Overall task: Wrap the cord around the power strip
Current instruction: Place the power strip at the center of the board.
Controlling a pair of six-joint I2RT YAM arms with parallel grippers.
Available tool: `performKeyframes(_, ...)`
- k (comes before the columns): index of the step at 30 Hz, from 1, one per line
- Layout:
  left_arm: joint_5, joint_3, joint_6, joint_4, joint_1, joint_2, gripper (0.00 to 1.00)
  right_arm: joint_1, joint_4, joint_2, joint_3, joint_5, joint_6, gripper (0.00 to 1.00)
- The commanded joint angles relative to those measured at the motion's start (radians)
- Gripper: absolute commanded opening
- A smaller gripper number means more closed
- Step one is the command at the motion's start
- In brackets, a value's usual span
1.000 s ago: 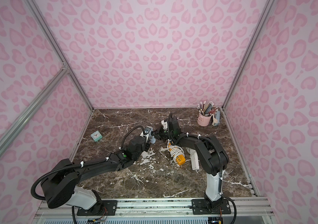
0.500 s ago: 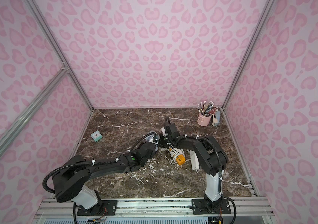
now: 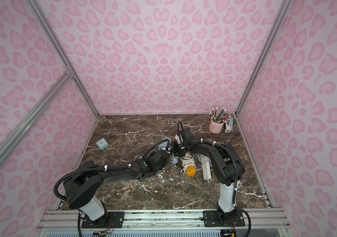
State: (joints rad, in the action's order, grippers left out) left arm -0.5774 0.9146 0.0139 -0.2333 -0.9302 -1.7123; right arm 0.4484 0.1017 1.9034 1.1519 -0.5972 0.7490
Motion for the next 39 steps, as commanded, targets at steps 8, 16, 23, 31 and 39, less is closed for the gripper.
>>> performKeyframes(8,0.232,0.016,0.063,-0.212,0.018,0.009,0.04,0.007,-0.292,0.018,0.002,-0.181,0.179,0.62)
performKeyframes(16,0.22,-0.019,0.11,-0.187,0.018,0.009,0.05,-0.023,-0.209,-0.009,0.022,-0.162,0.128,0.64)
performKeyframes(23,0.23,-0.045,0.133,-0.194,-0.003,-0.007,0.05,-0.027,-0.147,0.001,0.064,-0.117,0.078,0.74)
performKeyframes(31,0.224,-0.023,0.134,-0.201,-0.014,-0.011,0.06,0.035,-0.174,0.087,0.114,-0.084,0.127,0.76)
performKeyframes(39,0.206,0.015,0.091,-0.248,-0.013,0.007,0.2,0.056,-0.177,0.118,0.101,-0.021,0.134,0.61)
